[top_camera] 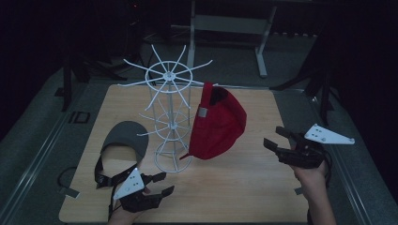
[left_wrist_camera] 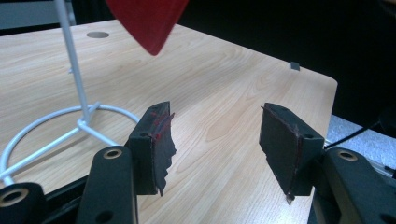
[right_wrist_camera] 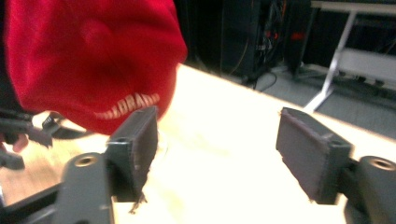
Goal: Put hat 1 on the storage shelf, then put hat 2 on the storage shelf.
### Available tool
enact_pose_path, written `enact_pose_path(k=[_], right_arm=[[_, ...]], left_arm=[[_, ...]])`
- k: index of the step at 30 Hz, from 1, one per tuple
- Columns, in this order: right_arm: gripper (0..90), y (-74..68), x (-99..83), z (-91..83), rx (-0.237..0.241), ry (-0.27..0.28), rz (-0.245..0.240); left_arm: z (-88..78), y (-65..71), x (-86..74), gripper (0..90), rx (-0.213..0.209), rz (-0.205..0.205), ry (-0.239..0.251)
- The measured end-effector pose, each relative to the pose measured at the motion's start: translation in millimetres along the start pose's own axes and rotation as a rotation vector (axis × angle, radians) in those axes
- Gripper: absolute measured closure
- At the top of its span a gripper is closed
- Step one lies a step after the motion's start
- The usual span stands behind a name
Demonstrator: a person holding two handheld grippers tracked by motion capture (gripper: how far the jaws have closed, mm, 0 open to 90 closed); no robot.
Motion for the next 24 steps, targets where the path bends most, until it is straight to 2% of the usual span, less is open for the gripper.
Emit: enact_pose_path(k=[2, 3, 5, 6, 7, 8, 9, 10, 12, 14, 15, 16, 17, 18, 24], right_arm=[[32.0, 3.1, -6.1, 0.2, -0.013, 0.000, 0.010], [21.2, 10.0, -19.9, 2.2, -0.068, -0.022, 0.024], [21.7, 12.4, -24.6, 2.8, -0.069, -0.026, 0.035], [13.8, 19.4, -38.5, 4.7, -0.072, -0.038, 0.052], [13.8, 19.4, -38.5, 4.7, -0.072, -0.038, 0.052], [14.3, 24.8, -50.5, 4.0, -0.067, -0.029, 0.075], [14.3, 24.8, -50.5, 4.0, -0.067, -0.029, 0.075], [14.2, 30.1, -62.2, 2.8, -0.068, -0.011, 0.097], [14.3, 34.3, -73.3, 1.8, -0.091, -0.009, 0.110], [14.3, 38.3, -86.1, 1.3, -0.107, -0.027, 0.109], [14.3, 38.3, -86.1, 1.3, -0.107, -0.027, 0.109], [14.3, 41.9, -100.3, 1.0, -0.134, -0.056, 0.108], [14.3, 41.9, -100.3, 1.0, -0.134, -0.056, 0.108], [14.3, 44.4, -110.5, 0.3, -0.136, -0.072, 0.120], [14.3, 49.9, -136.0, -4.1, -0.172, -0.114, 0.123]], left_arm=[[-0.7, -2.1, -1.6, 44.7, 0.008, -0.004, -0.003], [-1.0, -2.9, -2.2, 44.7, 0.012, -0.006, -0.002], [-1.8, -4.3, -3.2, 44.7, 0.013, -0.005, 0.000], [-2.4, -5.5, -4.6, 44.6, 0.019, -0.003, 0.002], [-2.4, -5.5, -4.6, 44.6, 0.019, -0.003, 0.002], [-3.2, -6.8, -6.1, 44.6, 0.020, 0.001, 0.005], [-3.2, -6.8, -6.1, 44.6, 0.020, 0.001, 0.005], [-3.9, -7.9, -7.2, 44.6, 0.019, 0.004, 0.003], [-4.4, -9.5, -8.9, 44.5, 0.025, 0.007, -0.001], [-5.1, -11.7, -11.1, 44.6, 0.028, 0.005, -0.005], [-5.3, -12.9, -12.4, 44.6, 0.033, 0.007, -0.009], [-6.4, -16.3, -16.7, 44.6, 0.042, 0.000, -0.019], [-6.4, -16.3, -16.7, 44.6, 0.042, 0.000, -0.019], [-6.8, -17.0, -17.4, 44.6, 0.046, 0.001, -0.020], [-11.8, -26.5, -26.0, 42.4, 0.089, -0.005, -0.046]])
Point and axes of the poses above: each handheld gripper's, and its own axes: z roughly forward along the jaws, x roughly out of its top, y roughly to its right, the point moved 5 cm from there along z, roughly forward along the jaws, and after that the axes turned 13 degrees about x, right-handed, at the moved point
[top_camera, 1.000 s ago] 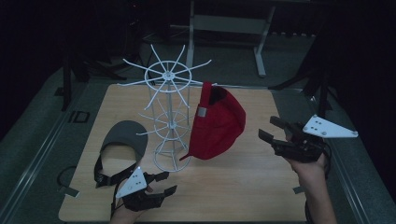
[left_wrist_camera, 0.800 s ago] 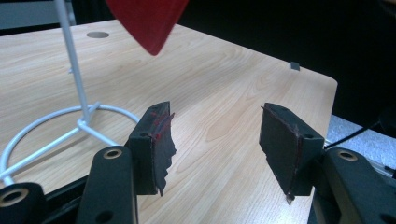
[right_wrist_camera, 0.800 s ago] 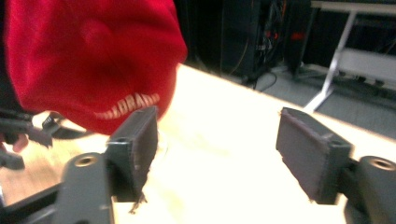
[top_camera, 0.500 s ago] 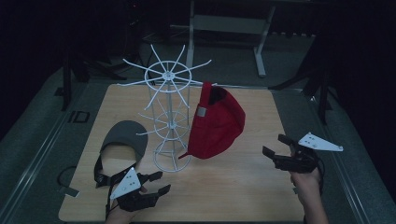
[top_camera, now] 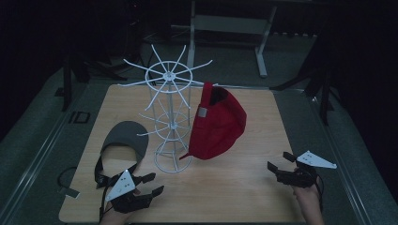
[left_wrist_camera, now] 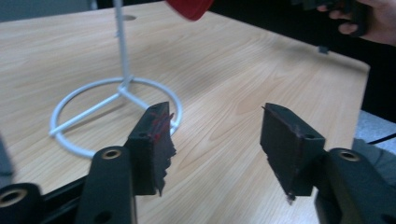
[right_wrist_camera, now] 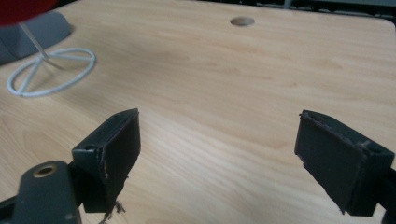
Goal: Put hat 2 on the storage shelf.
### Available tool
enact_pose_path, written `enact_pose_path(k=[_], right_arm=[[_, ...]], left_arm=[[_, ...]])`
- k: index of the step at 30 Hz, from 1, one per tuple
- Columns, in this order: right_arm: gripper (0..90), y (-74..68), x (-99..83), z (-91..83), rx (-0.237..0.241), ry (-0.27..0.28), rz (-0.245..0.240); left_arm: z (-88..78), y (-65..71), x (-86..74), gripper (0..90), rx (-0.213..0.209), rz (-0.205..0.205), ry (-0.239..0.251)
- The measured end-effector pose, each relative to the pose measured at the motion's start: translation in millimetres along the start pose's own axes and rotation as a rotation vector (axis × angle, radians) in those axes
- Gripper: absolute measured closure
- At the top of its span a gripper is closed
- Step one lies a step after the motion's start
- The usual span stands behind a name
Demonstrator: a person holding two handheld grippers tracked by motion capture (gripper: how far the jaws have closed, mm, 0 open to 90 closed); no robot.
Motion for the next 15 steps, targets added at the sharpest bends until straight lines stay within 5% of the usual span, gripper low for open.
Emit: enact_pose_path(k=[10, 15], right_arm=[[14.3, 7.2, -22.2, -3.3, -0.031, -0.011, -0.004], [14.3, 11.8, -28.5, -5.3, -0.028, 0.021, 0.031]], left_arm=[[-19.1, -22.5, -5.4, 31.6, 0.134, -0.041, -0.017], [-32.5, -37.2, -10.1, 30.6, 0.209, -0.058, -0.025]])
Point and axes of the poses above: each handheld gripper's, and its own axes: z roughly forward along the jaws, x roughly out of its top, y roughly to its right, the point moved 5 cm from there along z, roughly forward along the jaws, and after that the axes turned 13 degrees about x, right-handed, at the moved point
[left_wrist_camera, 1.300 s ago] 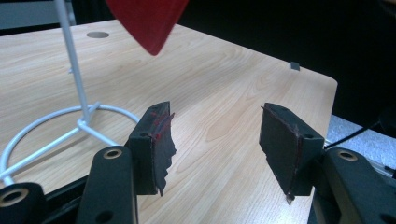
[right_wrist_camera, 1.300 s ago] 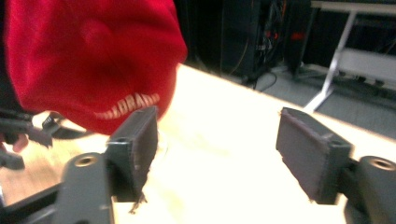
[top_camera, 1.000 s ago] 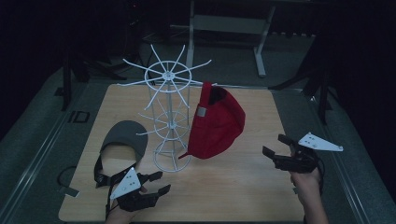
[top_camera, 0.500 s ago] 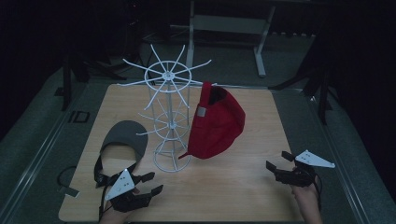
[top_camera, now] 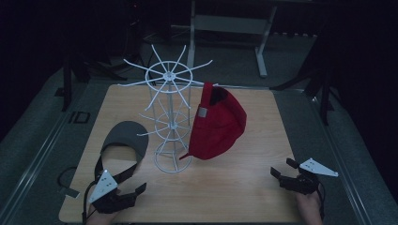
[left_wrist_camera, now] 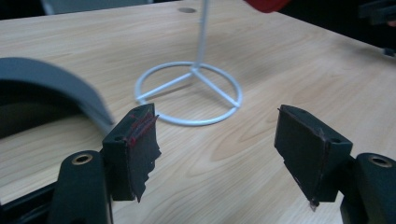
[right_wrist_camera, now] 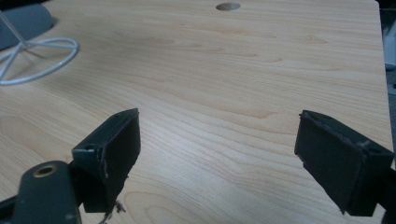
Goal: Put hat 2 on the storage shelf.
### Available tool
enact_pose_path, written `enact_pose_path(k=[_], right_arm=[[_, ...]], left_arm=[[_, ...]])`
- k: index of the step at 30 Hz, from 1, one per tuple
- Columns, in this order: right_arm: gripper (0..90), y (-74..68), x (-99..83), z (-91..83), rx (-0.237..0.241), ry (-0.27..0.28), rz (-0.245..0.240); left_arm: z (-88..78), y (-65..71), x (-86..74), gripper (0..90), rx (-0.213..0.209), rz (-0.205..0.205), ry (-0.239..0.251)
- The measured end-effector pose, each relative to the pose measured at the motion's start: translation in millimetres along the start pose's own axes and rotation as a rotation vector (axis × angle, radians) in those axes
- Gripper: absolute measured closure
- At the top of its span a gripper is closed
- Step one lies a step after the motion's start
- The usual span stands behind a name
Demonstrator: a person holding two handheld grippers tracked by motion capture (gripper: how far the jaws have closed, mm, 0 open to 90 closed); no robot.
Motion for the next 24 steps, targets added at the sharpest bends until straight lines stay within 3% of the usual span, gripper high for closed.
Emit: enact_pose_path(k=[6, 12, 19, 24], right_arm=[[14.3, 1.7, -8.6, 2.9, -0.013, -0.005, -0.004], [14.3, 2.5, -15.8, 6.6, -0.019, 0.010, 0.000], [14.3, 1.4, -19.1, 8.4, -0.022, 0.024, -0.005], [14.3, 2.0, -21.8, 11.2, -0.027, 0.012, -0.007]], left_arm=[[-12.4, -21.1, -5.4, 30.6, 0.101, -0.018, -0.010], [-20.4, -41.9, -22.0, 28.1, 0.221, -0.051, -0.071], [-18.7, -60.3, -39.3, 19.6, 0.339, -0.087, -0.152], [-13.0, -71.3, -42.8, 16.7, 0.401, -0.106, -0.172]])
Point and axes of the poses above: each handheld gripper's, and its own axes: z roughly forward along the jaws, x roughly out of its top, y roughly to its right, the point moved 5 cm from there along z, roughly forward along the jaws, and after that the axes turned 13 degrees about x, right-handed, at the moved point
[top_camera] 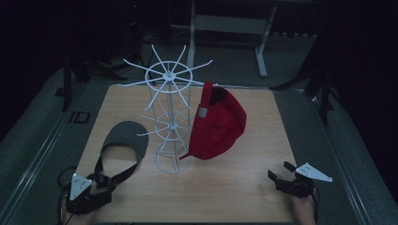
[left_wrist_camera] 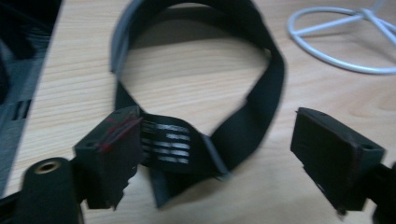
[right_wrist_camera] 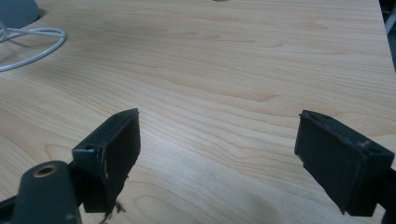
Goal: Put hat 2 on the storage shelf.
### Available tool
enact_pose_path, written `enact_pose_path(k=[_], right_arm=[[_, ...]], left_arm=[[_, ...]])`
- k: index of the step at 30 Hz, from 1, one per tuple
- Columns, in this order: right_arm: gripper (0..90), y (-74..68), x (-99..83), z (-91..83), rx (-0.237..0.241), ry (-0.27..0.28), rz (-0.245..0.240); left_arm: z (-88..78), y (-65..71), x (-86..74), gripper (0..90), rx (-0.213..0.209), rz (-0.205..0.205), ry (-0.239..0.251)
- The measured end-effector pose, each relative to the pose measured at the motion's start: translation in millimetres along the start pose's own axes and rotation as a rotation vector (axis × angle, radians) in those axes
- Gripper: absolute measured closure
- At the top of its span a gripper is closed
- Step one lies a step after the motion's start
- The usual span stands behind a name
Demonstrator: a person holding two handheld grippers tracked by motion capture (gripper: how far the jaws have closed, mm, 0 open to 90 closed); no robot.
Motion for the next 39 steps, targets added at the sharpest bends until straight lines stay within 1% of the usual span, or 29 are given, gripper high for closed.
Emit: enact_pose_path(k=[1, 2, 4, 6, 8, 10, 11, 14, 15, 16, 17, 19, 20, 23, 25, 26, 28, 29, 31, 32, 34, 36, 38, 39], right_arm=[[14.3, 0.2, 0.1, -0.1, -0.001, 0.001, 0.000], [14.3, 0.5, 0.2, -0.4, -0.002, 0.005, 0.003], [14.3, 1.2, 0.2, -0.8, -0.002, 0.012, 0.009], [14.3, 2.1, 0.4, -2.2, -0.015, 0.023, 0.016], [14.3, 3.1, 0.3, -2.7, -0.017, 0.029, 0.023], [14.3, 3.4, -0.1, -2.6, -0.022, 0.028, 0.020], [14.3, 3.4, -0.3, -2.3, -0.022, 0.025, 0.021], [14.3, 3.1, -0.6, -1.3, -0.028, 0.013, 0.019], [14.3, 3.1, -0.6, -1.2, -0.029, 0.013, 0.020], [14.3, 3.4, -0.6, -1.5, -0.030, 0.016, 0.021], [14.3, 3.6, -0.5, -1.9, -0.029, 0.022, 0.024], [14.3, 3.8, -0.5, -2.5, -0.027, 0.026, 0.029], [14.3, 4.1, -0.6, -2.7, -0.026, 0.026, 0.033], [14.3, 4.0, -0.6, -2.2, -0.025, 0.023, 0.030], [14.4, 3.7, -0.7, -1.8, -0.025, 0.018, 0.028], [14.4, 3.7, -0.7, -1.7, -0.025, 0.016, 0.025], [14.4, 3.7, -0.7, -1.8, -0.023, 0.018, 0.027], [14.4, 3.8, -0.7, -2.0, -0.022, 0.020, 0.030], [14.4, 4.3, -0.7, -2.2, -0.020, 0.021, 0.031], [14.4, 4.4, -0.7, -2.2, -0.020, 0.022, 0.031], [14.4, 4.2, -0.7, -2.2, -0.018, 0.021, 0.031], [14.4, 4.3, -0.8, -2.3, -0.017, 0.022, 0.035], [14.4, 4.4, -0.8, -2.5, -0.015, 0.024, 0.040], [14.5, 4.5, -0.8, -2.6, -0.013, 0.025, 0.043]], left_arm=[[2.1, -0.5, 0.5, 16.7, 0.005, -0.002, -0.005], [4.7, -0.9, 0.7, 16.3, 0.000, -0.001, -0.018], [12.0, 0.0, -0.5, 13.8, -0.006, 0.002, -0.066], [18.6, 2.2, -2.7, 12.9, -0.011, -0.002, -0.098], [23.6, 4.3, -4.6, 12.9, -0.016, 0.010, -0.124], [26.4, 6.3, -5.0, 13.1, -0.015, 0.018, -0.134], [27.5, 7.7, -4.8, 13.5, -0.022, 0.023, -0.139], [31.4, 10.7, -3.6, 15.4, -0.026, 0.046, -0.157], [32.4, 11.9, -3.4, 16.0, -0.023, 0.049, -0.161], [33.0, 12.4, -3.1, 18.2, -0.023, 0.049, -0.161], [34.1, 12.5, -3.1, 20.9, -0.021, 0.044, -0.171], [34.5, 12.6, -3.0, 22.0, -0.021, 0.048, -0.170], [34.4, 13.1, -3.0, 27.1, -0.015, 0.053, -0.167], [33.2, 13.9, -3.3, 35.6, -0.017, 0.061, -0.154], [32.0, 14.0, -3.6, 41.0, -0.012, 0.058, -0.149], [31.1, 14.2, -3.6, 46.7, -0.013, 0.066, -0.144], [29.7, 15.5, -3.8, 59.0, -0.003, 0.065, -0.138], [29.0, 16.4, -3.7, 65.8, -0.008, 0.077, -0.139], [29.0, 17.2, -3.3, 76.2, 0.000, 0.082, -0.136], [28.9, 17.4, -3.2, 79.1, -0.005, 0.092, -0.134], [28.5, 16.0, -3.1, 81.3, -0.006, 0.099, -0.131], [27.3, 15.4, -1.9, 82.2, -0.029, 0.096, -0.117], [25.4, 14.8, 0.0, 82.6, -0.047, 0.104, -0.095], [24.2, 14.1, 0.9, 82.6, -0.064, 0.110, -0.084]])
Point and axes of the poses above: each handheld gripper's, and its own axes: z roughly forward along the jaws, x roughly out of its top, y roughly to its right, the point moved 5 cm from there along z, roughly forward along the jaws, and after that the axes turned 13 degrees about x, right-handed, at the moved point
